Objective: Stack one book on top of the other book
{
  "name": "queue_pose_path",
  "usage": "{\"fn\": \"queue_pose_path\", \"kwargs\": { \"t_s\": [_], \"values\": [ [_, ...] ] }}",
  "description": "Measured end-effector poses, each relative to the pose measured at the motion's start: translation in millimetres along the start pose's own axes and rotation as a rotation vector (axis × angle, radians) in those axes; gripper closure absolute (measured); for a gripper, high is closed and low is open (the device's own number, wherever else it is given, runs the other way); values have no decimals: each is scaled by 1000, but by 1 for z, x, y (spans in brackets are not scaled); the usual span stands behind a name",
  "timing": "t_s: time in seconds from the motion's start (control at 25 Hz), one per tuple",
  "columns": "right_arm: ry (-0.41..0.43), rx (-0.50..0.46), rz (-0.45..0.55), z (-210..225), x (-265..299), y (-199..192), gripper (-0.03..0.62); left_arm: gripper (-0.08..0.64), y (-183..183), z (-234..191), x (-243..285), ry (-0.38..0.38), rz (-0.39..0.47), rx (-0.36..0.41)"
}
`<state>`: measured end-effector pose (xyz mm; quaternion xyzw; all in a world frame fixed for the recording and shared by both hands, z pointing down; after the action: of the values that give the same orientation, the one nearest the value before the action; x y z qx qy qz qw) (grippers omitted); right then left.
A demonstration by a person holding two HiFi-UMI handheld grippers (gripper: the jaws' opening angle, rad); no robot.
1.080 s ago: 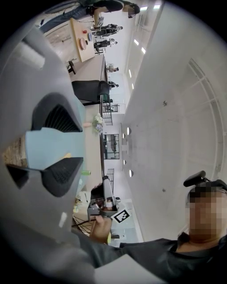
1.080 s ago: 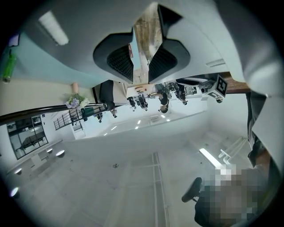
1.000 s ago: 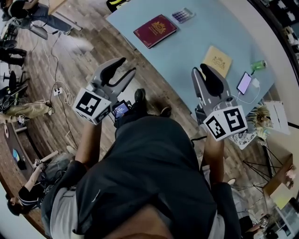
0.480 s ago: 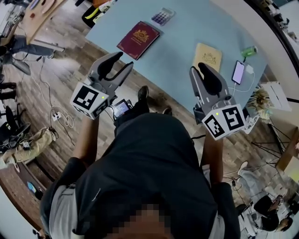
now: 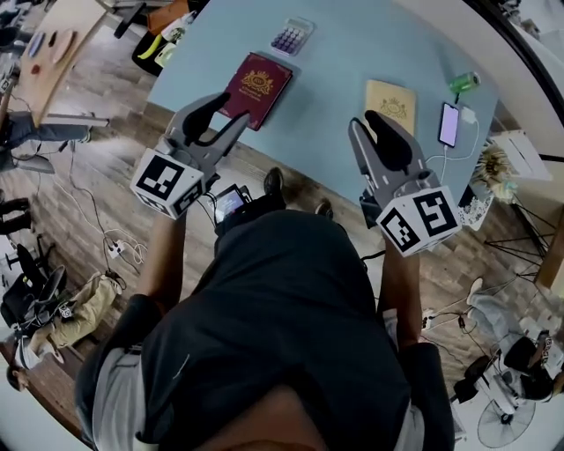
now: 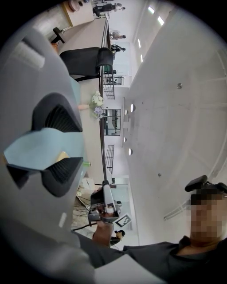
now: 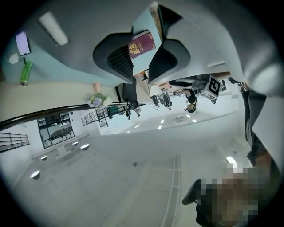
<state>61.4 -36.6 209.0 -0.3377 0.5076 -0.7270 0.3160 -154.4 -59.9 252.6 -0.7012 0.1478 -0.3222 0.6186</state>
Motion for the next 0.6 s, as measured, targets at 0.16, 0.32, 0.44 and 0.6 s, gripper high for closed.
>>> {"fn": "queue_pose_path", "kwargs": {
  "t_s": [0.16, 0.32, 0.44, 0.6],
  "values": [
    [-27, 11, -4, -1, 16, -2, 503, 336, -1, -20, 8, -33, 3, 2],
    [-50, 29, -11, -1, 33, -5, 503, 336, -6, -39, 16, -67, 6, 2],
    [-64, 38, -18, -1, 46, -9, 503, 336, -8, -52, 21, -88, 5, 1],
    [-76, 52, -32, 0, 63, -14, 503, 336, -13, -68, 27, -104, -6, -1]
  ]
}}
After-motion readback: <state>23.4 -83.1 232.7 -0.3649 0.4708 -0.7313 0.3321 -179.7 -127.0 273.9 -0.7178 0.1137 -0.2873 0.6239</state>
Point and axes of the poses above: the fingertips, and each gripper's own axes: x forward along the fingers, z to its right, y out of its top, the point moved 2 cm from there along -x, backward along the fingers, and after that the axes turned 5 degrees about -y, right-handed, at the moved point
